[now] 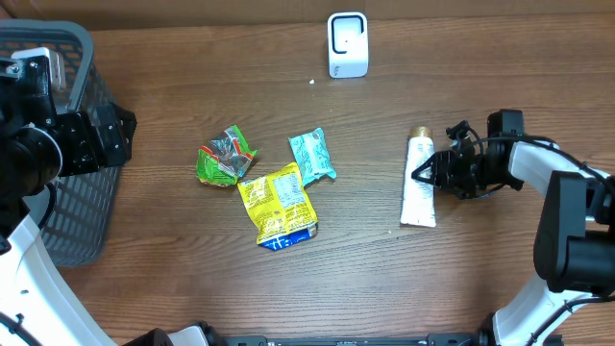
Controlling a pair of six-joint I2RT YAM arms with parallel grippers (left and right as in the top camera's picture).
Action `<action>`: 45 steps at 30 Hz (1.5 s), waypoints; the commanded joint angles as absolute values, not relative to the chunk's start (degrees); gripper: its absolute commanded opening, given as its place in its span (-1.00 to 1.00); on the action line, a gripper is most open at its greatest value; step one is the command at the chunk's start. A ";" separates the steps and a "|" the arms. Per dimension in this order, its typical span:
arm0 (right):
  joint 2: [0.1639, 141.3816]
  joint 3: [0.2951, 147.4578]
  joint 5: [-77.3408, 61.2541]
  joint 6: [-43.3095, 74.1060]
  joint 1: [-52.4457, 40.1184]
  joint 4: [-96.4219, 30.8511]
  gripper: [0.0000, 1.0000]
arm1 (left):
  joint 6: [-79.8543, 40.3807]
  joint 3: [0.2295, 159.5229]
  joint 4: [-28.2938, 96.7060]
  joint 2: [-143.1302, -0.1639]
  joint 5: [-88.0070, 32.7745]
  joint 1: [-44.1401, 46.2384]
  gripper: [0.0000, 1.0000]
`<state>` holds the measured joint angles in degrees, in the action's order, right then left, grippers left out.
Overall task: Scan the item barcode
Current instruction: 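Carry the white tube toward the white scanner with the right gripper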
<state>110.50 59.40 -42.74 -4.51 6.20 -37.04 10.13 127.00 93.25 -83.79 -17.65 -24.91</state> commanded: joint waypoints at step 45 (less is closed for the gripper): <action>106.43 101.21 12.27 -29.28 -16.21 -32.01 -0.92 | 11.16 126.85 93.17 -83.99 -18.46 -25.36 0.99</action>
